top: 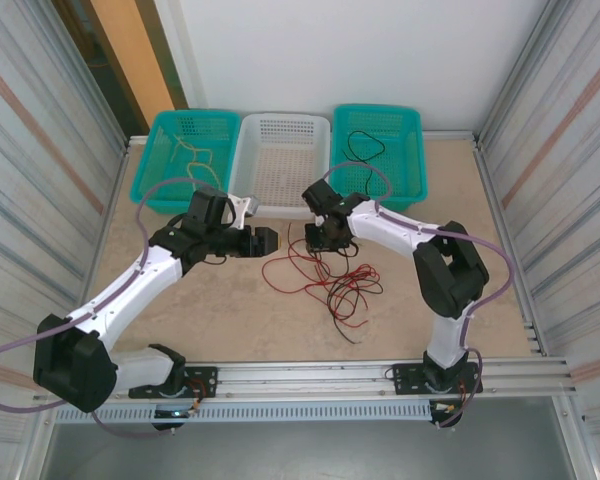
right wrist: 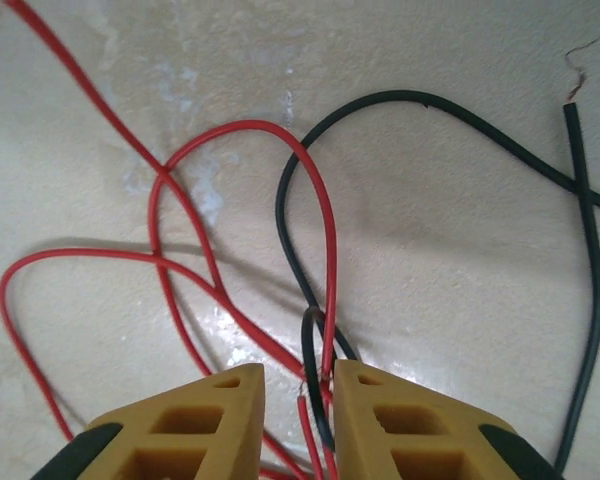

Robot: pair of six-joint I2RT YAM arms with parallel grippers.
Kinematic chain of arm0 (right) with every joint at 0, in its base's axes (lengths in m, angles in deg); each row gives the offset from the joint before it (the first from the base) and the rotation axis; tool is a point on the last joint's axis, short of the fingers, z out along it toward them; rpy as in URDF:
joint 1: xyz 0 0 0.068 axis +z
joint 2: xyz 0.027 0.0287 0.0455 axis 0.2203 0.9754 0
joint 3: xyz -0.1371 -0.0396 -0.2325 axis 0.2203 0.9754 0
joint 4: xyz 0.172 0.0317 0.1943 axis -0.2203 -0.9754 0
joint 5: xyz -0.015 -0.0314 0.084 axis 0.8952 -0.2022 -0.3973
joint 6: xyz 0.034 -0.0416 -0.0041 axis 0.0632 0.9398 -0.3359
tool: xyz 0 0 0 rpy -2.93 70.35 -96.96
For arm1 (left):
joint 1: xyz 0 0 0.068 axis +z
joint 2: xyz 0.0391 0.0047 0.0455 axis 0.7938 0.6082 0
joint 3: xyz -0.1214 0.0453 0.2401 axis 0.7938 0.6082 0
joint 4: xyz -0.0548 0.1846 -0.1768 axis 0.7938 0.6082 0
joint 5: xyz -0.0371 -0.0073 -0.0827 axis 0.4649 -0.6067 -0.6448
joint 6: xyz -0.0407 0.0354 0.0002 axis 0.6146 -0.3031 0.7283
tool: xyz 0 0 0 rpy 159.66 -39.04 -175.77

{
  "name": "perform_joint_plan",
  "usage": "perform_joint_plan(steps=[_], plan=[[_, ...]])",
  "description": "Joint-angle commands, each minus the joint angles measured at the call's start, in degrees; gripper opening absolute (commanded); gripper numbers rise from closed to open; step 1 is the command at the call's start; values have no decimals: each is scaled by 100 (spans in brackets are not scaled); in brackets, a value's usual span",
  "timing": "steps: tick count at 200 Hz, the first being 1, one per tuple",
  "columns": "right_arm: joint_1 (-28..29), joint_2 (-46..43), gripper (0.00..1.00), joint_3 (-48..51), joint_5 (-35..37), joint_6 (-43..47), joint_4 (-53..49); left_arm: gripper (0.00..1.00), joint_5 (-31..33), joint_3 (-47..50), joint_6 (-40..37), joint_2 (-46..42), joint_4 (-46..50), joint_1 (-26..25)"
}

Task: Untangle the cables

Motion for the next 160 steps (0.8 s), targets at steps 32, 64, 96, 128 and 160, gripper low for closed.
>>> perform_joint_plan(steps=[32,64,96,128,160], plan=[[63,3,38,208,73,-4,7,61,-14,-50,-44,-225,63,11],[62,276,26,59,24,29,17,61,12,-60,-40,-245,88,11],[62,263,1,73,48,46,19,61,16,-6,3,-195,48,11],[204,-487,0,202,232,226,37,61,-102,-14,35,-114,-40,11],[499,-1840,0,589,-91,529,638,60,-192,-104,76,-18,-185,3]])
